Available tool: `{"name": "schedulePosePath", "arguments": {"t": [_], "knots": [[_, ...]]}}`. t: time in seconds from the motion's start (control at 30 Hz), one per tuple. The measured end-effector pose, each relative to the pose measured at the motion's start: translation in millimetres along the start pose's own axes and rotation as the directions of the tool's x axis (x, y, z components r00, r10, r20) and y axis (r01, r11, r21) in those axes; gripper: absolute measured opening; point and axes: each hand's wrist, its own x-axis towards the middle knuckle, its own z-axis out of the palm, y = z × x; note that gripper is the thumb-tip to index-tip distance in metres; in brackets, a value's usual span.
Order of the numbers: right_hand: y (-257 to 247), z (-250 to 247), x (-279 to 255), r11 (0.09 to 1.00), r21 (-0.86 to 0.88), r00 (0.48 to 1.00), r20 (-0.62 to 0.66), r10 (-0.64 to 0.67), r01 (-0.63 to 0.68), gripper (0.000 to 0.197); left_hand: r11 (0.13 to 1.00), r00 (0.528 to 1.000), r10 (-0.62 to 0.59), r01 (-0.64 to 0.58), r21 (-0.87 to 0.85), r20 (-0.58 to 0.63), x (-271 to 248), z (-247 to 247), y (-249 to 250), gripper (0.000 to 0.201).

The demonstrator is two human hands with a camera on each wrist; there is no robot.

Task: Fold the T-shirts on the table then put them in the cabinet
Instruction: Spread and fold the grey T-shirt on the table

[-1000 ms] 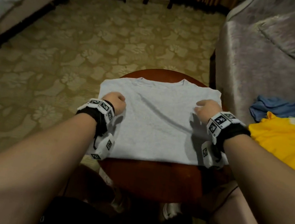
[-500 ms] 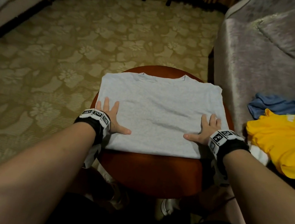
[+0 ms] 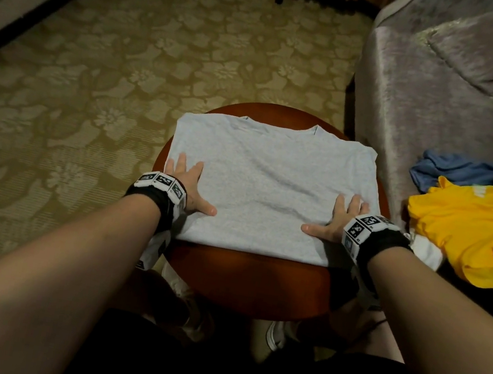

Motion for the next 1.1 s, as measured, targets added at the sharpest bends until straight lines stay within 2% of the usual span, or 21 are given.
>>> {"name": "schedulePosePath", "arguments": {"t": [0.1,0.17,0.27,0.33,0.43,0.47,0.57,0.67,0.77,0.9,1.03,1.1], "knots": [[-5,-4,-9,1.0,-0.02,0.999,-0.028,0.021,-0.022,0.132,0.969,0.983,-0.08,0.039,-0.244,-0.162,-2,0,-3,0.118],[-13,-5,-14,0.999,0.035,0.997,-0.076,-0.032,0.035,0.126,0.913,0.963,-0.171,0.076,-0.401,-0.208,-3,-7,-3,0.11],[-35,-3,-22,0.977,0.087,0.975,-0.128,-0.182,0.193,0.111,0.848,0.948,-0.264,0.139,-0.511,-0.18,-4,-19,-4,0.096],[-51,-5,-26,0.961,0.075,0.959,-0.119,-0.257,0.266,0.106,0.796,0.94,-0.295,0.145,-0.588,-0.169,-5,-24,-6,0.085],[-65,-9,-25,0.948,0.052,0.947,-0.089,-0.31,0.315,0.105,0.757,0.953,-0.282,0.15,-0.636,-0.11,-3,-28,-7,0.045],[-67,-9,-23,0.947,0.041,0.946,-0.082,-0.315,0.319,0.107,0.763,0.958,-0.276,0.169,-0.624,-0.078,-3,-29,-6,0.04],[-72,-4,-17,0.954,-0.01,0.953,-0.028,-0.301,0.301,0.116,0.814,0.961,-0.275,0.213,-0.54,-0.036,1,-29,-4,0.054],[-72,-3,-9,0.955,-0.063,0.957,0.009,-0.29,0.29,0.123,0.85,0.972,-0.234,0.193,-0.49,-0.022,4,-31,-2,0.058],[-70,-7,-1,0.952,-0.079,0.955,0.013,-0.297,0.297,0.126,0.88,0.977,-0.212,0.198,-0.431,0.017,9,-32,-4,0.056],[-70,-7,6,0.948,-0.098,0.953,0.018,-0.303,0.303,0.128,0.869,0.98,-0.197,0.179,-0.461,0.008,10,-31,-8,0.046],[-69,-6,4,0.945,-0.108,0.951,0.014,-0.309,0.308,0.127,0.827,0.976,-0.204,0.126,-0.548,-0.082,10,-30,-8,0.045],[-68,-6,2,0.943,-0.115,0.95,0.014,-0.313,0.313,0.126,0.797,0.961,-0.204,0.051,-0.602,-0.188,6,-28,-9,0.061]]}}
